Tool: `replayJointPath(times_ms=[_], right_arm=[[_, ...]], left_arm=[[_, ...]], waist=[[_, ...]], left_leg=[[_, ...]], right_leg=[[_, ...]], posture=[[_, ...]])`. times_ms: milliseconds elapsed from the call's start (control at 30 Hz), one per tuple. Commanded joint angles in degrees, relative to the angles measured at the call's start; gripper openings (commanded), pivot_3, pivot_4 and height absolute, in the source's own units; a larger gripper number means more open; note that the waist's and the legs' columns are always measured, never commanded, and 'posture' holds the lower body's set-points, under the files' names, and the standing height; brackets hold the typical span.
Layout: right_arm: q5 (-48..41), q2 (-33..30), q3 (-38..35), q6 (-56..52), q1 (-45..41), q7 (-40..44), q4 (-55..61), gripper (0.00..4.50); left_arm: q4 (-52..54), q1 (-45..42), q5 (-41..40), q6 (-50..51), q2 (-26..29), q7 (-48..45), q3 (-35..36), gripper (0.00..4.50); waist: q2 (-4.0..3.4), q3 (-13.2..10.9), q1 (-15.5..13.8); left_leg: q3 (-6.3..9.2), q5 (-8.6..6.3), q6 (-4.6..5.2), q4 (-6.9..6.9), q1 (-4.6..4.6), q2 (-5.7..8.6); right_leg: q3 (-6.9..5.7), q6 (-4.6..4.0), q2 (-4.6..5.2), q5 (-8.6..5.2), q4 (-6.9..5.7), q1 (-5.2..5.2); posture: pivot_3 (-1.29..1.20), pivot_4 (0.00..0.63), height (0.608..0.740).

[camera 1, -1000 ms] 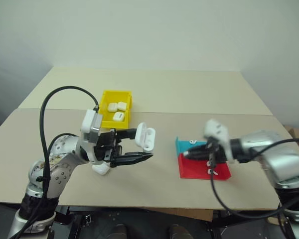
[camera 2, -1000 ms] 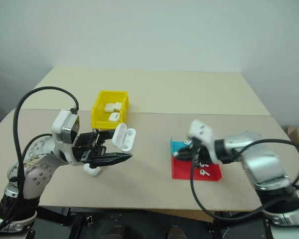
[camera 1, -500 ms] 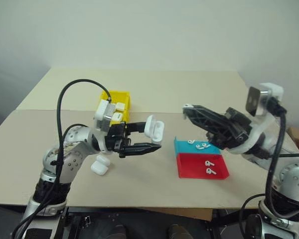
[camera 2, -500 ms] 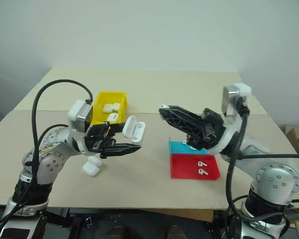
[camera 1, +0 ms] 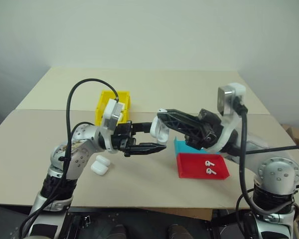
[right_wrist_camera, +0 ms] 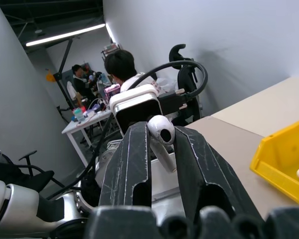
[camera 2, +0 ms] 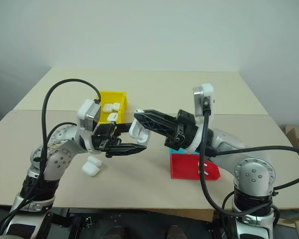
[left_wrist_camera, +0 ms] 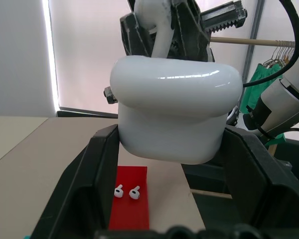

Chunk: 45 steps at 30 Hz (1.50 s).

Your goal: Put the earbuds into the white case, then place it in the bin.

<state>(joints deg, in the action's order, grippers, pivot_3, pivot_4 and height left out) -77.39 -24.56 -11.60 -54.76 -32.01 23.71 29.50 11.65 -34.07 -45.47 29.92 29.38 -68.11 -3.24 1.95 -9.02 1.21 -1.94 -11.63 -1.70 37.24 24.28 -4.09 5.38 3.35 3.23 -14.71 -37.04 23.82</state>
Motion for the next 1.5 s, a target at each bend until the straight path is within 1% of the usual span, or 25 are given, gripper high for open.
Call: replayJointPath(times_ms=[33,367,633,1067,1167,1300,1400,1500], right_arm=[[1.3,-1.5,0.1,2.5,0.7,1.8,0.5,0.79],[5.3,-2.5,2.5,4.5,1.6,3.7,0.0,0.79],[6.9,-3.6,3.0,5.2,2.7,5.4,0.5,0.79],[14.4,-4.8,6.5,8.6,3.1,9.2,0.3,0.79],[15.5,-5.1,6.9,8.9,3.2,9.7,0.4,1.49],[16.5,-5.9,7.4,8.7,3.2,10.0,0.5,2.86],[16.4,-6.1,7.1,8.7,3.1,10.2,0.4,3.8],[15.5,-5.9,6.4,8.6,2.8,9.8,0.2,3.8]], left_arm=[[2.2,-0.8,-0.5,-0.6,0.0,0.0,1.4,2.76],[2.4,-1.0,-0.6,-0.3,0.0,0.5,2.3,2.76],[2.6,-0.9,-0.6,-0.3,-0.2,1.3,2.8,2.76],[1.5,-0.8,0.3,-1.6,-0.2,0.6,3.4,2.76],[1.1,-0.7,0.6,-2.0,-0.3,0.2,3.4,2.76],[0.7,-0.8,1.1,-2.3,-0.5,-0.1,3.5,2.76],[0.5,-0.9,1.5,-2.4,-0.8,-0.3,3.5,2.76],[0.4,-0.9,1.7,-2.5,-1.0,-0.5,3.4,2.76]], waist=[[0.0,0.0,0.0],[0.0,0.0,0.0],[0.0,0.0,-0.1],[0.0,0.0,-0.1],[0.0,0.0,-0.1],[0.0,0.0,-0.2],[0.0,0.0,-0.2],[0.0,0.0,-0.2]], left_leg=[[0.0,0.0,0.0,0.0,0.01,0.0],[0.0,0.0,0.0,0.0,0.02,0.0],[0.0,0.0,0.0,0.0,0.02,0.0],[0.0,0.0,0.0,0.0,0.03,0.0],[0.0,0.0,0.0,0.0,0.03,0.0],[-0.01,0.0,0.0,0.0,0.05,0.0],[-0.01,0.0,0.0,0.0,0.05,0.0],[-0.01,0.0,0.0,0.0,0.05,0.0]], right_leg=[[0.0,0.0,0.0,0.0,0.01,0.0],[0.01,0.0,-0.01,0.0,0.0,0.04],[0.01,0.0,0.0,0.0,0.0,0.04],[0.01,0.0,-0.01,0.0,0.0,0.06],[0.01,0.0,-0.01,0.0,0.0,0.07],[0.01,0.0,-0.01,0.0,0.0,0.09],[0.01,0.0,-0.01,0.0,0.0,0.08],[0.01,0.0,-0.01,0.0,0.0,0.08]], posture=[[0.0,0.15,0.74],[0.0,0.15,0.74],[0.0,0.15,0.74],[0.0,0.15,0.74],[0.0,0.15,0.74],[0.0,0.15,0.74],[0.0,0.15,0.74],[0.0,0.15,0.74]])
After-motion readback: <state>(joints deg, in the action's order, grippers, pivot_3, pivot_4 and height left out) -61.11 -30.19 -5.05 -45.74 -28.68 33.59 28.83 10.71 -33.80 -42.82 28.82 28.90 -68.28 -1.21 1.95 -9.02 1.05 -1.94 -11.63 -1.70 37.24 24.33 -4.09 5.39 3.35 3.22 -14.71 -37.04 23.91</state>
